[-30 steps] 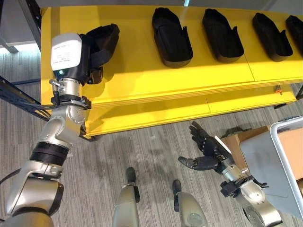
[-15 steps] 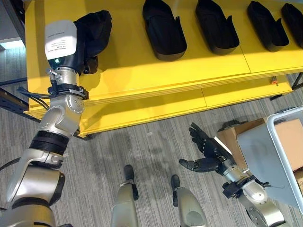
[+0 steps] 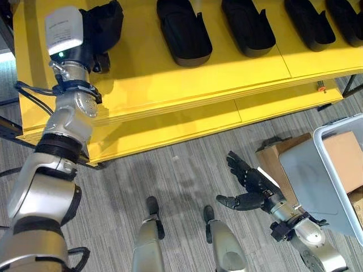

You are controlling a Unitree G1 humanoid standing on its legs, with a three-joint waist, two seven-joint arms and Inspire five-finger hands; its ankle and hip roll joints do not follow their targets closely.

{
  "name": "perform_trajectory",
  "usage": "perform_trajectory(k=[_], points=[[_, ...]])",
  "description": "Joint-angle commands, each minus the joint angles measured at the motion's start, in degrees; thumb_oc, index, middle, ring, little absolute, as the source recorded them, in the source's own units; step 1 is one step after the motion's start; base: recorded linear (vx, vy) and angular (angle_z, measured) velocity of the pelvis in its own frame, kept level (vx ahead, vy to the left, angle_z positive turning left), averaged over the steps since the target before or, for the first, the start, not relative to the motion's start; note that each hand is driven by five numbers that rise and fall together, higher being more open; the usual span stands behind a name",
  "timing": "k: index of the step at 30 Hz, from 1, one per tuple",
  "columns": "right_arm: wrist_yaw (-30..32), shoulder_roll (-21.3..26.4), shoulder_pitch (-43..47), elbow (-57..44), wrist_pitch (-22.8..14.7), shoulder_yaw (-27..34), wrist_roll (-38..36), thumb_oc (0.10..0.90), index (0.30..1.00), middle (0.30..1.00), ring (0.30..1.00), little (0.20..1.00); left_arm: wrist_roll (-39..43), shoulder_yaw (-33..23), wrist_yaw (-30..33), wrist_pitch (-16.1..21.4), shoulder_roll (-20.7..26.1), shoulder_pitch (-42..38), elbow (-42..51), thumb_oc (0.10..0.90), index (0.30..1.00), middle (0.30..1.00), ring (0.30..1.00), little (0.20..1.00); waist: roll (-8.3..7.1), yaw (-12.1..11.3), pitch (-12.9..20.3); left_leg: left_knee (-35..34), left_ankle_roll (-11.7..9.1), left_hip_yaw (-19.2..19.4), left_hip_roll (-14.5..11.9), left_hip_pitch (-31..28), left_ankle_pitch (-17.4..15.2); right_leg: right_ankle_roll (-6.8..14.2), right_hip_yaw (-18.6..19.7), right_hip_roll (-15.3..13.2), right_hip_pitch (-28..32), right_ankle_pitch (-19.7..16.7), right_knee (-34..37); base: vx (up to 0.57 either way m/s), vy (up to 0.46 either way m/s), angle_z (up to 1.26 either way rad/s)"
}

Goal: Move parts from the plastic box to the shelf.

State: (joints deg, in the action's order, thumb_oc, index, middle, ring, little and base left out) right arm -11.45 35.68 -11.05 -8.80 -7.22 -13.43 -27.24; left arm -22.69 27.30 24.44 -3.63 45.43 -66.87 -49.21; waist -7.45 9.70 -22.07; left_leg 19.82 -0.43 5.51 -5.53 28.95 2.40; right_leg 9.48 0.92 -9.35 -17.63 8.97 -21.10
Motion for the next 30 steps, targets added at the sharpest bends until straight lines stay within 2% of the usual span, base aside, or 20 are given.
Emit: perform_trajectory(k=[1,6,18,19,20,21,22,30], points=[[-0.63,3.19,0.25,-5.48,-4.74,2.41,-3.35,0.9,1.0,1.0,1.0,1.0,2.56,1.03,-2.31,0.02,-1.78,-3.89,-6.24,0.4,0.3,0.3,0.3,0.3,0.95,0.71,3.59,3.58,-3.6,1.11,-6.36,-1.25,-6.62,-3.21,-0.36,0.46,-3.93,-0.92,-0.3,0.0,0.0,0.0],[-0.8,4.05,-0.17,-6.05,-4.86,2.11,-4.3,0.9,1.0,1.0,1.0,1.0,4.86,2.18,-2.58,0.29,-3.38,-6.46,-11.28,0.4,0.3,0.3,0.3,0.3,0.38,1.38,3.51,3.81,-3.7,1.43,-6.71,-0.65,-6.59,-3.14,0.31,0.81,-5.16,-1.28,-0.65,0.0,0.0,0.0],[-1.28,4.55,-0.87,-6.55,-4.54,1.95,-5.52,0.9,1.0,1.0,1.0,1.0,5.22,3.52,-3.95,0.29,-5.22,-7.36,-14.06,0.4,0.3,0.3,0.3,0.3,0.01,2.0,3.24,4.85,-3.7,1.6,-7.19,0.31,-6.95,-3.24,0.82,1.11,-6.57,-1.21,-1.56,0.0,-0.003,-0.04],[-1.27,4.68,-0.98,-6.68,-4.62,2.07,-5.61,0.9,1.0,1.0,1.0,1.0,5.26,3.44,-3.98,0.31,-5.3,-7.27,-14.2,0.422,0.33,0.33,0.33,0.33,-0.03,2.0,3.19,4.83,-3.71,1.6,-7.21,0.37,-6.93,-3.26,0.87,1.14,-6.64,-1.15,-1.62,0.0,-0.013,-0.04],[-1.28,4.78,-0.99,-6.66,-4.64,1.97,-5.61,0.9,1.0,1.0,1.0,1.0,5.01,3.54,-4.06,0.23,-5.41,-7.21,-14.2,0.737,0.772,0.772,0.772,0.772,-0.08,1.98,3.15,4.91,-3.74,1.6,-7.26,0.46,-6.9,-3.28,0.85,1.13,-6.74,-1.17,-1.68,0.0,-0.014,-0.03],[-1.3,4.85,-1.06,-6.67,-4.61,2.1,-5.56,0.9,1.0,1.0,1.0,1.0,4.74,3.77,-4.38,0.31,-5.39,-7.04,-14.16,0.737,0.772,0.772,0.772,0.772,-0.1,1.98,3.13,5.02,-3.76,1.59,-7.23,0.52,-6.93,-3.28,0.79,1.13,-6.72,-1.17,-1.69,0.0,0.0,0.0],[-1.33,4.8,-1.2,-6.62,-4.57,2.17,-5.73,0.9,1.0,1.0,1.0,1.0,4.82,3.66,-4.86,0.38,-5.55,-6.67,-14.07,0.9,1.0,1.0,1.0,1.0,-0.13,1.94,3.01,5.17,-3.78,1.57,-7.34,0.68,-6.92,-3.31,0.78,1.16,-6.87,-1.16,-1.94,0.0,0.0,0.0],[-1.83,4.94,-1.97,-6.08,-4.11,2.55,-6.47,0.9,1.0,1.0,1.0,1.0,3.56,5.07,-8.34,0.38,-5.52,-6.58,-15.3,0.9,1.0,1.0,1.0,1.0,0.0,1.87,2.84,5.58,-3.93,1.45,-7.55,0.94,-6.96,-3.46,0.75,1.23,-7.38,-0.95,-2.78,0.0,-0.003,0.01]])
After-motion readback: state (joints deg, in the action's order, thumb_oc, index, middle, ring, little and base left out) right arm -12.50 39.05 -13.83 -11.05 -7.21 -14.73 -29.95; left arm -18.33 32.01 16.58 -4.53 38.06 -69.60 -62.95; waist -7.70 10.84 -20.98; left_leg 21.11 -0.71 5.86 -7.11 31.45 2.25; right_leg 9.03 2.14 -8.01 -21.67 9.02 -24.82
